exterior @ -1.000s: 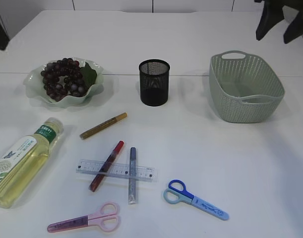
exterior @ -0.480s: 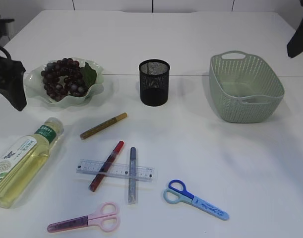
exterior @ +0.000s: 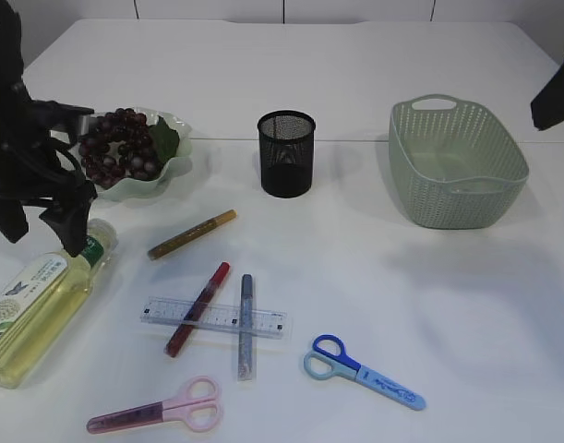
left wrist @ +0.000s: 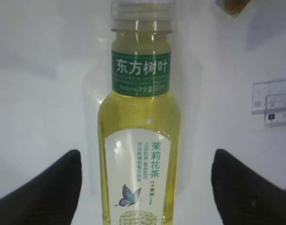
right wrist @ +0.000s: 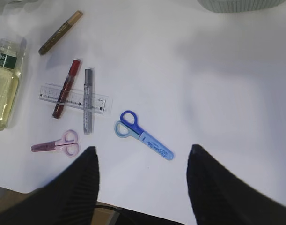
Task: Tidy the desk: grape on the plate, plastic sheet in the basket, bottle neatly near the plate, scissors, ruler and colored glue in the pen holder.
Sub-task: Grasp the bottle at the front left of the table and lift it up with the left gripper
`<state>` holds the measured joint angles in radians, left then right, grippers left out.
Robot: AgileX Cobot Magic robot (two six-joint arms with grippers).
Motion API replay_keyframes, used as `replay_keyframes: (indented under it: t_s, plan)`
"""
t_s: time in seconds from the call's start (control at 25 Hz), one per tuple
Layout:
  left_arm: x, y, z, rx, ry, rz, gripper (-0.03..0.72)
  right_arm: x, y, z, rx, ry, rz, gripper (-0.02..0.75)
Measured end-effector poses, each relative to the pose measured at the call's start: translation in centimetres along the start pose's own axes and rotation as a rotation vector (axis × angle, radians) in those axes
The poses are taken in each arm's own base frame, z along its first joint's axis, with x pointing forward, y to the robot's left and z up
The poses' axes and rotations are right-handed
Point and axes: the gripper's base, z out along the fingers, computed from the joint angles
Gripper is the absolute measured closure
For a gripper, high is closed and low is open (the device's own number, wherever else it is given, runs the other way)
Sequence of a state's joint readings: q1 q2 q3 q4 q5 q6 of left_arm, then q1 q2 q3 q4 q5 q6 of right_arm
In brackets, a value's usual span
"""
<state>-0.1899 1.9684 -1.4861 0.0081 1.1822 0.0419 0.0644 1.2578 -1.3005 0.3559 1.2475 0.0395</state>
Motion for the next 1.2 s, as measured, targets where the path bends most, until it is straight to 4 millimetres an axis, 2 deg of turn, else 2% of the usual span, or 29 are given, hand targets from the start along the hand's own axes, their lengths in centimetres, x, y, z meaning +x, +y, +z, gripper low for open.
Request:
replay_keyframes:
  t_s: [0.44,1.2]
  plan:
    - [-0.6,0.3,3.7,-0.034,0.091,0.023,0.058,0.5,-0.1,0.2,0.000,0.012,-0.001,0.269]
    - [-1.0,0.2,7.7,-0.025,0.176,0.024,0.087,0.5,-0.1,0.2,0.000,0.012,-0.003,0.269]
